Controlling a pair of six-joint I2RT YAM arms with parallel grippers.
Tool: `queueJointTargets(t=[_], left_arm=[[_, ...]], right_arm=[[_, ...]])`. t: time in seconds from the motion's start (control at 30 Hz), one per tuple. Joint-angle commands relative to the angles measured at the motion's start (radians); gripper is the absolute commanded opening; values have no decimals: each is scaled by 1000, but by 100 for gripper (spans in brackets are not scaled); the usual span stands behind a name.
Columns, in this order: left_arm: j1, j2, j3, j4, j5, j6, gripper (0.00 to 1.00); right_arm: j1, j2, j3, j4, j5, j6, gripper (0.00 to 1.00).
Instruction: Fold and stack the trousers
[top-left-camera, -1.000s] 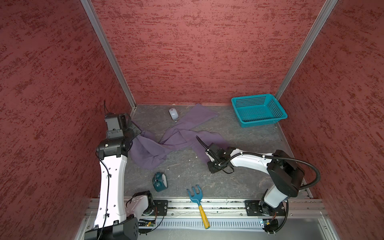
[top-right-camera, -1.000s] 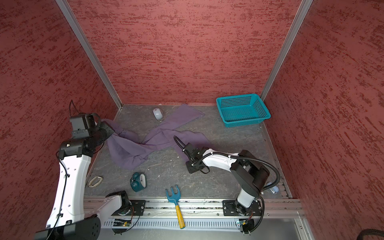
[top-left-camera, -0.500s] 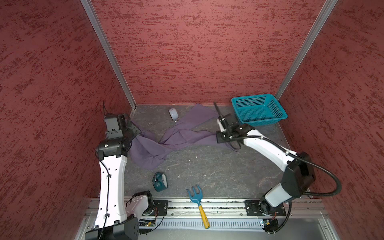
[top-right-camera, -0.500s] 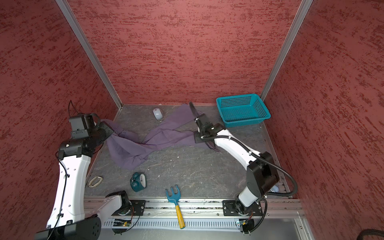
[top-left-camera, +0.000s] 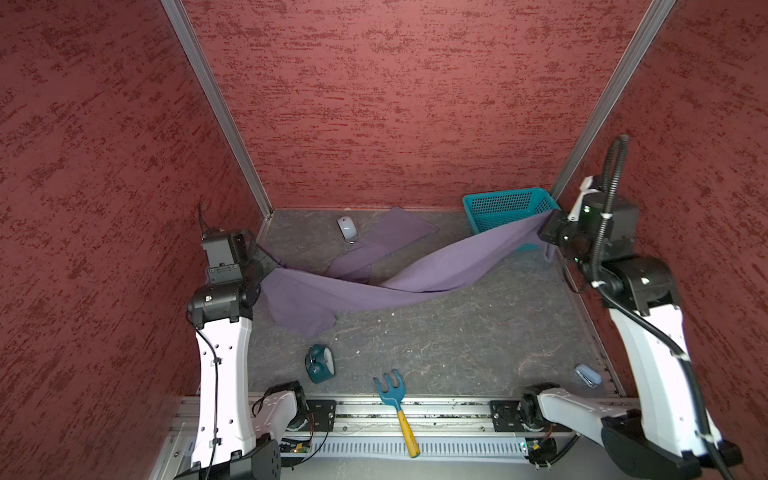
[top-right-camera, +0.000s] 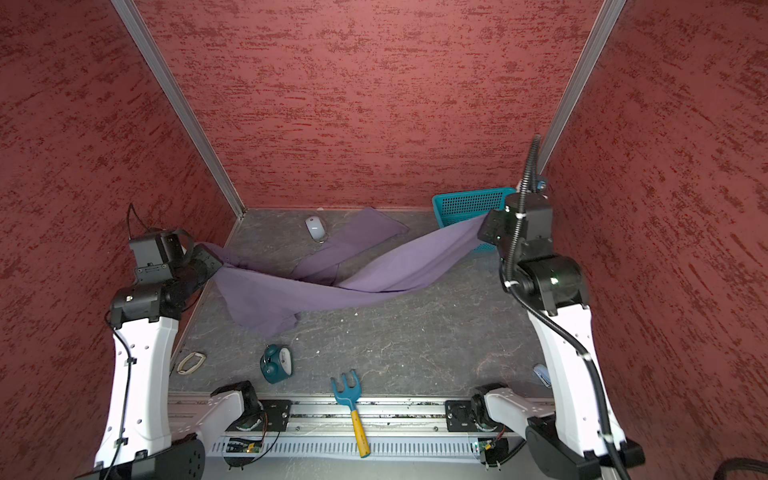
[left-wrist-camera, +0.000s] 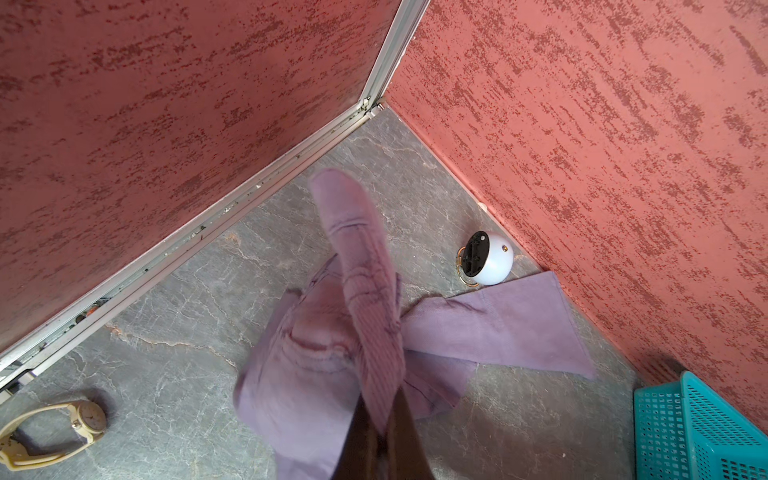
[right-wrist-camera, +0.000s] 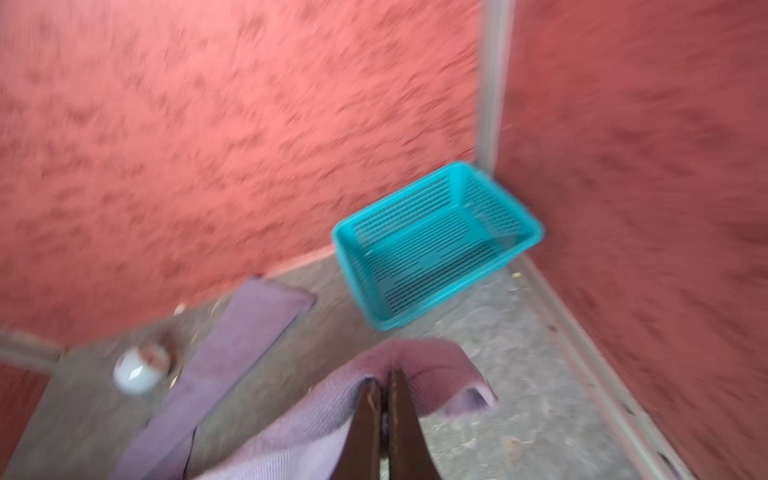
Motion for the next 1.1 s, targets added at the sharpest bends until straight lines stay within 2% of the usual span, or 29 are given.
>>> queueJointTargets(t=[0.0, 0.17, 0.27, 0.33, 0.43, 0.57, 0.67, 0.73, 0.87, 1.07], left_arm=[[12, 19, 53, 77, 31, -28, 1], [11, 139, 129, 207, 151, -74, 0], [-3, 255, 300, 148, 241, -63, 0], [-28, 271, 354, 113, 235, -51, 0], [-57, 169, 240, 144, 140, -34, 0], [-37, -60, -91, 135, -36, -71, 0], [9, -186, -335, 71, -60, -135, 0], [5, -218, -429, 25, -85, -166, 0], [13, -214, -527, 43, -105, -198, 0], [27, -105, -518, 129, -75, -191, 5]], right_arm=[[-12, -61, 37, -62, 222, 26, 0], [-15, -87, 27, -50, 319, 18, 0], [-17, -86, 21, -19, 327, 19, 0], [-19, -94, 3, 2, 317, 33, 0], [-18, -112, -75, 1, 291, 80, 0], [-24, -157, -279, 4, 244, 169, 0], [-49, -176, -441, 22, 187, 222, 0], [-77, -171, -531, 50, 132, 234, 0], [-126, -117, -694, 143, 53, 236, 0], [-127, -18, -811, 288, -26, 220, 0]])
